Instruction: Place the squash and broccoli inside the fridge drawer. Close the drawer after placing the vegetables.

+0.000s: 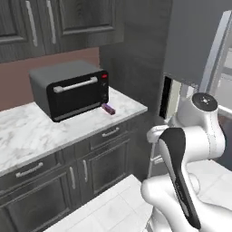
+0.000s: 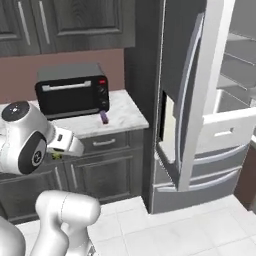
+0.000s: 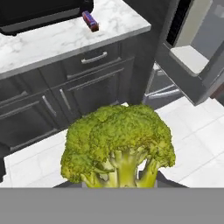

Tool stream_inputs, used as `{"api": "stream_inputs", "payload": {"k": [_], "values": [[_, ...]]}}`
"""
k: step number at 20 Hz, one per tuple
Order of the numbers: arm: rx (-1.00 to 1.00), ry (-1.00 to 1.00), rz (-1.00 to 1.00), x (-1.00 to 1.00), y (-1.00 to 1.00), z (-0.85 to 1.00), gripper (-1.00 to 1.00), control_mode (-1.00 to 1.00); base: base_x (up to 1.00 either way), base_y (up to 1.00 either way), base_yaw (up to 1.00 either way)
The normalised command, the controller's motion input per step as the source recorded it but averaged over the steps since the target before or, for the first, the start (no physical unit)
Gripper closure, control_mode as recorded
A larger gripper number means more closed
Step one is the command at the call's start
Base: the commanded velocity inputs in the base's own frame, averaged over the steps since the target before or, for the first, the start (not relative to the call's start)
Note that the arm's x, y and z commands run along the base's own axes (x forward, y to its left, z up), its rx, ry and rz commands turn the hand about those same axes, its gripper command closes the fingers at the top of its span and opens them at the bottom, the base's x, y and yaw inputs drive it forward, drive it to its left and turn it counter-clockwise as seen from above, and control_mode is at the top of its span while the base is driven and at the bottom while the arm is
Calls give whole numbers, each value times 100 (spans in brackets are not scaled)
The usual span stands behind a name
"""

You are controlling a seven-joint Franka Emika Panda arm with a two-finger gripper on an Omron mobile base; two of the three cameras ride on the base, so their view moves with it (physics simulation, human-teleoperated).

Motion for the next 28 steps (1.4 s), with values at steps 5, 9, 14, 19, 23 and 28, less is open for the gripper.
{"api": "stream_inputs", "payload": {"k": [5, 9, 14, 19, 23, 28], "values": [[0, 0, 0, 0, 0, 0, 100, 100, -38, 3, -94], [0, 0, 0, 0, 0, 0, 100, 100, -2, -14, -97], [0, 0, 0, 0, 0, 0, 100, 100, 13, -72, -82], [0, 0, 0, 0, 0, 0, 100, 100, 94, -68, -7], [0, 0, 0, 0, 0, 0, 100, 100, 98, -45, 40], [0, 0, 0, 0, 0, 0, 100, 100, 75, -42, 60]]}}
